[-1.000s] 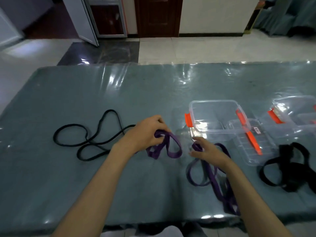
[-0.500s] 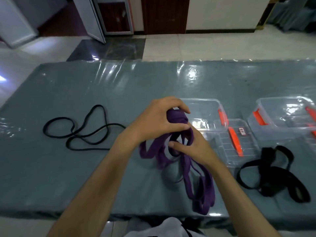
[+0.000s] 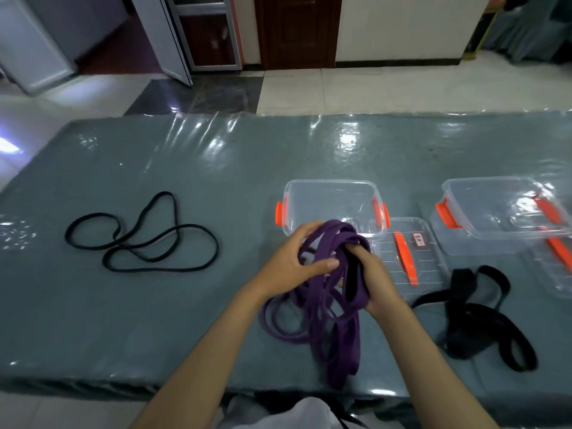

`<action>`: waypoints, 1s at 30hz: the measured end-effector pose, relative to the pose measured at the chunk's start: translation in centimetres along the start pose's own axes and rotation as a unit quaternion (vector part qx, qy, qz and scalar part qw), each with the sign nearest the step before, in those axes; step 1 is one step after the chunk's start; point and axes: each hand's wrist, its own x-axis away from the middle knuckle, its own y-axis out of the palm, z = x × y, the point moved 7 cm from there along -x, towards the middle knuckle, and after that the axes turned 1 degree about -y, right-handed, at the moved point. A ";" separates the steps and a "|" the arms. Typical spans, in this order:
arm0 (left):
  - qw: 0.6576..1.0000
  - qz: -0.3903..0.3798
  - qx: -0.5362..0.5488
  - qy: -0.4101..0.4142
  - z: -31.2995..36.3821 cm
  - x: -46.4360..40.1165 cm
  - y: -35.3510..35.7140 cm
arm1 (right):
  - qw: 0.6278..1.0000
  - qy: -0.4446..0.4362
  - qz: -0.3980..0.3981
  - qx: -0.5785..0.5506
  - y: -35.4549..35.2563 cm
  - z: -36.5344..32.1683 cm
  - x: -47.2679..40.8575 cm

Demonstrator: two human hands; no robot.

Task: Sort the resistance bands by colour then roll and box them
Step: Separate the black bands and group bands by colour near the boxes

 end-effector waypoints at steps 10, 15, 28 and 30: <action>0.967 -0.017 -0.163 -0.197 -16.6 4.2 2.9 | 0.911 0.043 0.074 0.404 -6.4 7.1 -1.7; 0.957 -0.048 -0.235 -0.164 -15.6 4.3 3.9 | 0.808 0.044 0.088 0.581 -5.8 7.2 -1.2; 0.884 -0.029 -0.444 -0.144 -16.2 6.3 -4.0 | 0.611 -0.054 0.181 0.769 0.0 6.6 0.3; 0.884 -0.010 -0.441 -0.155 -16.8 6.5 -6.4 | 0.604 -0.103 0.174 0.771 2.1 6.7 0.1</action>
